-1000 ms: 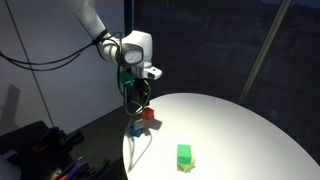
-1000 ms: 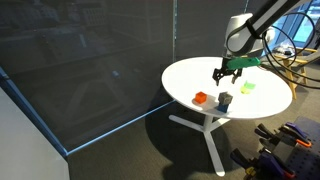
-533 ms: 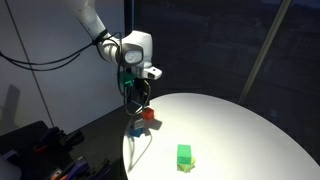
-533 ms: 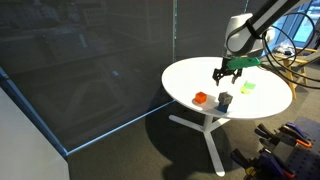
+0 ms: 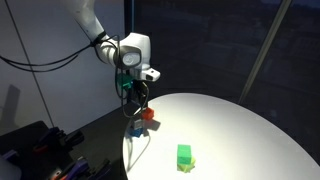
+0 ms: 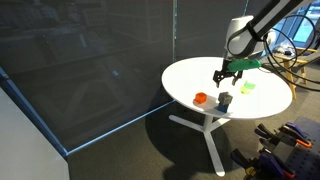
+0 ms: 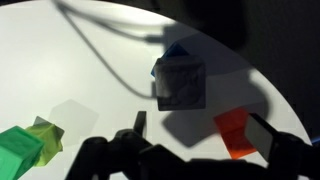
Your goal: Put the grey block on the table
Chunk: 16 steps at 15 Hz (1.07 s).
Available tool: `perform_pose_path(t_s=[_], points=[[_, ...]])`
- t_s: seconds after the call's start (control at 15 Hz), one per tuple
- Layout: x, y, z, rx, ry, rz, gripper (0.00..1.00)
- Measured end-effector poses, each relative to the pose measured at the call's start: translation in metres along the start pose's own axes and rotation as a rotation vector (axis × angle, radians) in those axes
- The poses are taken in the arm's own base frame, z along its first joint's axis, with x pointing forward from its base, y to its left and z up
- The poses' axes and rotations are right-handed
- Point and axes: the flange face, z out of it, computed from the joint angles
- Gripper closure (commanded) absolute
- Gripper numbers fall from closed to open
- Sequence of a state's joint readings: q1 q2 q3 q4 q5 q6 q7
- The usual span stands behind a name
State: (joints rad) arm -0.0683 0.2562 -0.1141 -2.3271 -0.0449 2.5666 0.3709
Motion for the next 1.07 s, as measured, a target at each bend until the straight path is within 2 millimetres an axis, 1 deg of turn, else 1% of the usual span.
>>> perform_pose_path(t_s=[0.67,1.07], points=[[-0.018,0.018,0.019,-0.019,-0.043,0.020,0.00],[-0.022,0.020,0.023,-0.008,-0.016,0.020,0.00]])
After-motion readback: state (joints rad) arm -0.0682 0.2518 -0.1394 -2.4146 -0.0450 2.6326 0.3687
